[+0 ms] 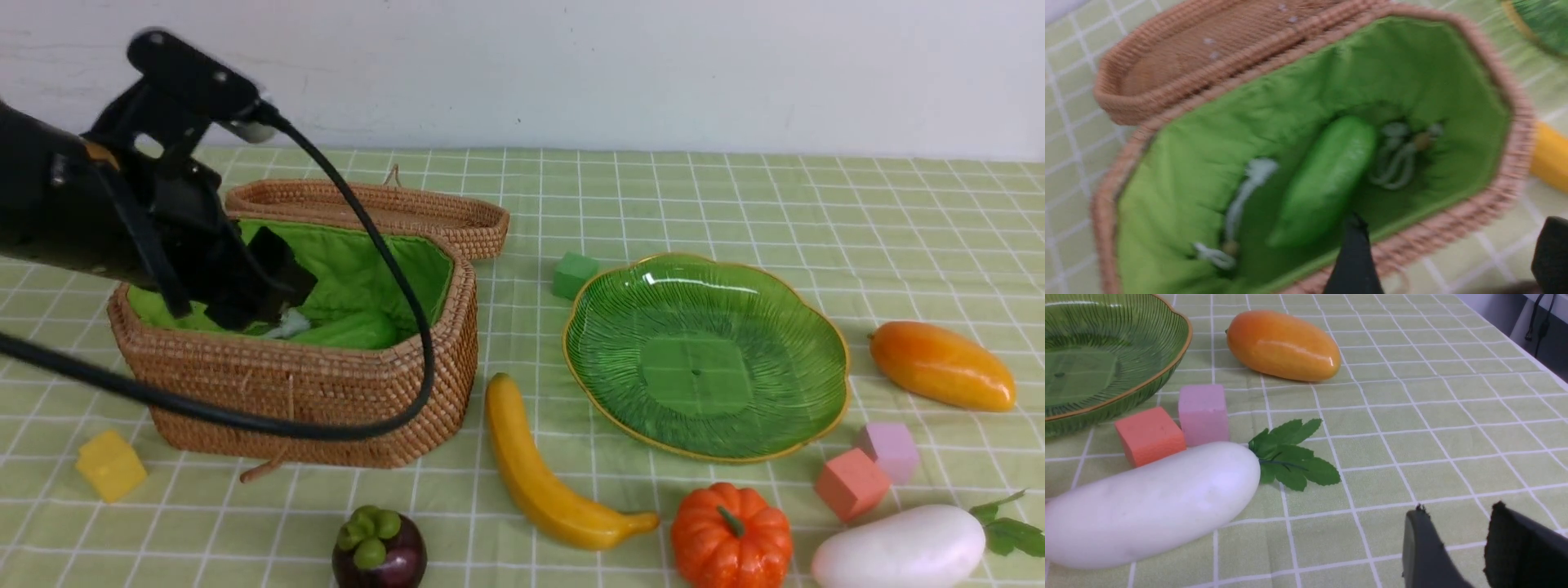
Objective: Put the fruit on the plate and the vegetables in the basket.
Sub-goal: Grab a mangosteen with your left arm and put it on the plate on the right
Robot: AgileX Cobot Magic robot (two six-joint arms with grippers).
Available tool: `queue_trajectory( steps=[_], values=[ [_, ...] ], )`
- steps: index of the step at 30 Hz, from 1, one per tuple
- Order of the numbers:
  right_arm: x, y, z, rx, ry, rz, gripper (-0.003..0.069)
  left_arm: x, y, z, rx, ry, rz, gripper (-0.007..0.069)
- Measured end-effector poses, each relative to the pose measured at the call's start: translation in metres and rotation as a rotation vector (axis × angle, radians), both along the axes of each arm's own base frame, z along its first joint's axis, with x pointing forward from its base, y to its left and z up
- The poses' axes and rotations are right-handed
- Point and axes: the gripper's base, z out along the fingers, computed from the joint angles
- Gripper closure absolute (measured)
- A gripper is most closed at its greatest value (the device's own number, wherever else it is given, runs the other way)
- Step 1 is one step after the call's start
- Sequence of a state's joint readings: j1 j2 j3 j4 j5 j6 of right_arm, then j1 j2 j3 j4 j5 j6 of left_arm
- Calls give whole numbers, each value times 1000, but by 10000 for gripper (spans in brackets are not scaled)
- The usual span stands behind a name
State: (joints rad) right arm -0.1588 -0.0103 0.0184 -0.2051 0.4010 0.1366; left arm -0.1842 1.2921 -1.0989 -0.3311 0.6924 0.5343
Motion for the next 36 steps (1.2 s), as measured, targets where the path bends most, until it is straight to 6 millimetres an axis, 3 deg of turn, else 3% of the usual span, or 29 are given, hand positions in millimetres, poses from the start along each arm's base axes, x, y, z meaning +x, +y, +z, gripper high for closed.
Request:
queue_trajectory(
  steps=[2,5,10,13,15,18,23,32,36],
  values=[
    [0,0,0,0,0,0,418,-12,-3,4,-60,69,-2,146],
    [0,0,0,0,0,0,418,-34,-12,-2,-191,342,-11,229],
    [0,0,0,0,0,0,418,-28,-17,-33,-191,655,23,303],
    [0,0,0,0,0,0,418,-19,-20,-51,-167,742,39,314],
    [0,0,0,0,0,0,418,-14,-35,-69,-100,803,16,316],
    [0,0,0,-1,0,0,418,-14,-57,-78,-20,824,19,309],
    [0,0,0,-1,0,0,418,-9,-83,-77,84,703,141,258],
    [0,0,0,0,0,0,418,-7,-98,-84,189,590,164,61],
    [0,0,0,0,0,0,418,-4,-98,-93,215,566,143,10]
  ],
)
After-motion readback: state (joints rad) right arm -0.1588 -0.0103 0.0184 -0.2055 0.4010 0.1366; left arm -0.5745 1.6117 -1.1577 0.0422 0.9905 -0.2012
